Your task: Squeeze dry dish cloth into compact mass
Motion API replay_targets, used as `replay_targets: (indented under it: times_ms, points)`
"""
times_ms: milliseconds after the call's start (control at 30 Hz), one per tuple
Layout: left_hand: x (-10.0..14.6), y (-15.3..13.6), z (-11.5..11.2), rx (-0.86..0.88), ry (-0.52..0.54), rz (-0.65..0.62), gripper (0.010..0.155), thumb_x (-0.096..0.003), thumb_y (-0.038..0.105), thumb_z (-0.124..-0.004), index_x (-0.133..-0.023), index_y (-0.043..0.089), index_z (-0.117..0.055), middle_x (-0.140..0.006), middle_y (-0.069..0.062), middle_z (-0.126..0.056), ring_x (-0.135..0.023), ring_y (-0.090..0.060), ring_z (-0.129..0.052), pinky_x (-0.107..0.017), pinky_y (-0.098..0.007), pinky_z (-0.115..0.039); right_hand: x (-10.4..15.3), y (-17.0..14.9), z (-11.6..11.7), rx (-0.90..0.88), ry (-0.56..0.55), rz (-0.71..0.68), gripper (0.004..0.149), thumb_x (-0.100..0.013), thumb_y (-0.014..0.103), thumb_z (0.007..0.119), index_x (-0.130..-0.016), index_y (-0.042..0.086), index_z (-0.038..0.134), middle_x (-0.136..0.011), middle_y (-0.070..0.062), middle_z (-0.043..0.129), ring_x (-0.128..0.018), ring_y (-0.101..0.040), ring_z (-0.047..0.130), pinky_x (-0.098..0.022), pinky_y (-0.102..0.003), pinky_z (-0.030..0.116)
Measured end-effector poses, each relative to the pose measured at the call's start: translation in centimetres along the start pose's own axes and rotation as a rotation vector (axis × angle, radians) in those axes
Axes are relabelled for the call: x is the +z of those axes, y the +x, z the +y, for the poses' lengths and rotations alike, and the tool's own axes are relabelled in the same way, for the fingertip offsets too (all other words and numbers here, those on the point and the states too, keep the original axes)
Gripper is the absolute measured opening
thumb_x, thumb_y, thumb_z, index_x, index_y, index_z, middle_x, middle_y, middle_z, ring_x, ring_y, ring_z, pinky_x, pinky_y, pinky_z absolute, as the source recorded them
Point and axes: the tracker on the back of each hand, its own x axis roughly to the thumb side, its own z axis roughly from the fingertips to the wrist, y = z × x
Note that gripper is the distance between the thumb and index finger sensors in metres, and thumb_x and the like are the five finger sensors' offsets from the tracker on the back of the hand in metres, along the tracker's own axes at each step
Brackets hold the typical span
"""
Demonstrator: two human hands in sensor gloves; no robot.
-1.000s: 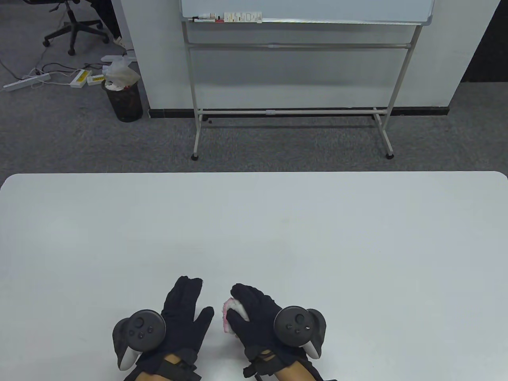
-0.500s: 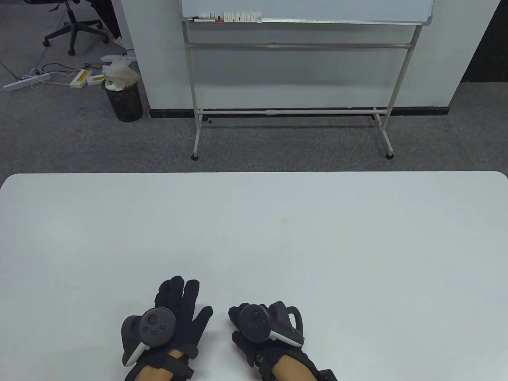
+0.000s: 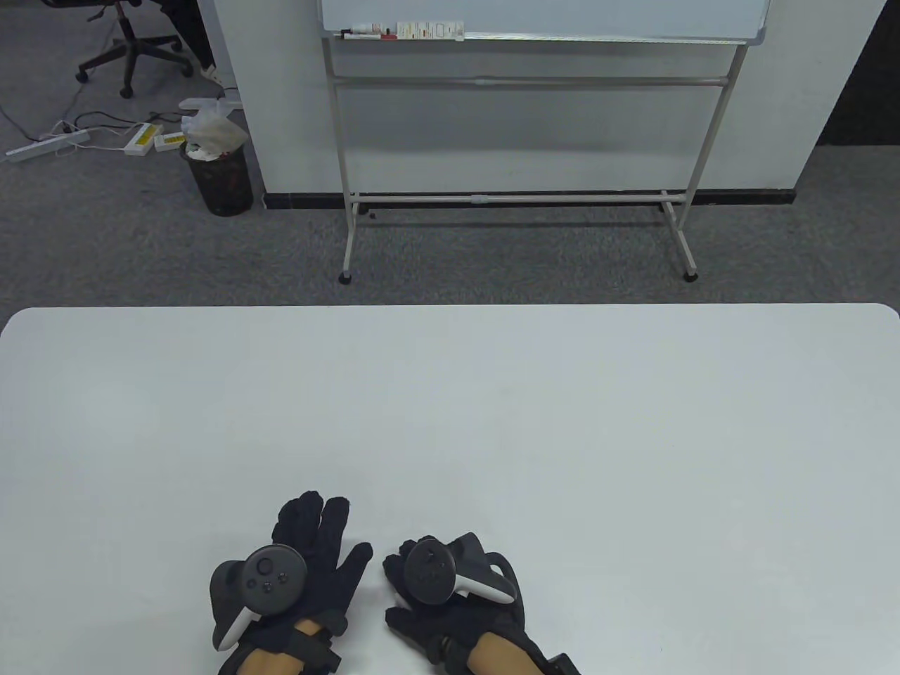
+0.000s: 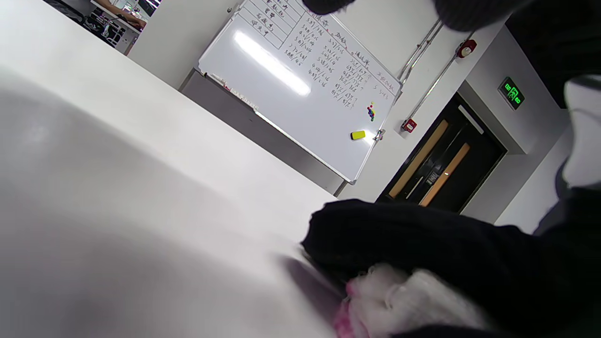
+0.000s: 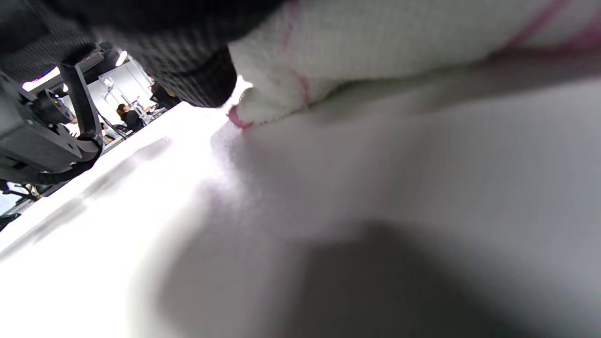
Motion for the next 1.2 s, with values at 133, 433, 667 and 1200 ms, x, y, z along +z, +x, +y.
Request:
replay_targets:
  times_ms: [133, 433, 667, 1200]
  points:
    - [0.0, 0.2, -0.2, 0.015, 0.000, 0.000, 0.074, -0.0536, 0.066, -0.057, -0.109, 0.024, -0.033, -0.112, -0.015, -0.016, -0.101, -0.047, -0.015, -0.071, -0.063, -0.024, -0.2, -0.3, 0.6, 0.016, 0.061, 0.044, 0.082, -0.052, 0.061, 0.067, -0.102, 0.036, 0.008, -0.112, 0.004, 0.001, -0.109, -0.026, -0.002, -0.076, -0.054, 0.002]
    - [-0.1, 0.3, -0.4, 0.030, -0.008, -0.006, 0.073, -0.0537, 0.066, -0.057, -0.109, 0.023, -0.034, -0.113, -0.014, -0.016, -0.101, -0.048, -0.017, -0.071, -0.063, -0.025, 0.3, -0.2, 0.3, 0.001, 0.021, 0.019, 0.087, -0.052, 0.061, 0.068, -0.101, 0.037, 0.001, -0.111, 0.000, -0.001, -0.108, -0.031, 0.000, -0.076, -0.059, 0.005]
    - [-0.2, -0.1, -0.2, 0.051, -0.008, 0.009, 0.074, -0.0536, 0.066, -0.057, -0.109, 0.023, -0.033, -0.113, -0.014, -0.016, -0.101, -0.048, -0.016, -0.071, -0.063, -0.024, 2.1, -0.1, -2.0, -0.176, -0.266, -0.157, 0.083, -0.047, 0.059, 0.076, -0.106, 0.028, 0.026, -0.113, -0.009, 0.023, -0.108, -0.038, 0.022, -0.073, -0.063, 0.018]
    - [-0.1, -0.6, 0.2, 0.064, 0.014, 0.019, 0.074, -0.0536, 0.066, -0.057, -0.109, 0.023, -0.035, -0.113, -0.016, -0.017, -0.101, -0.048, -0.016, -0.071, -0.063, -0.024, 9.2, -3.1, -9.4, -0.333, -0.753, -0.055, 0.078, -0.048, 0.055, 0.077, -0.106, 0.023, 0.036, -0.112, -0.013, 0.033, -0.106, -0.041, 0.031, -0.073, -0.064, 0.024]
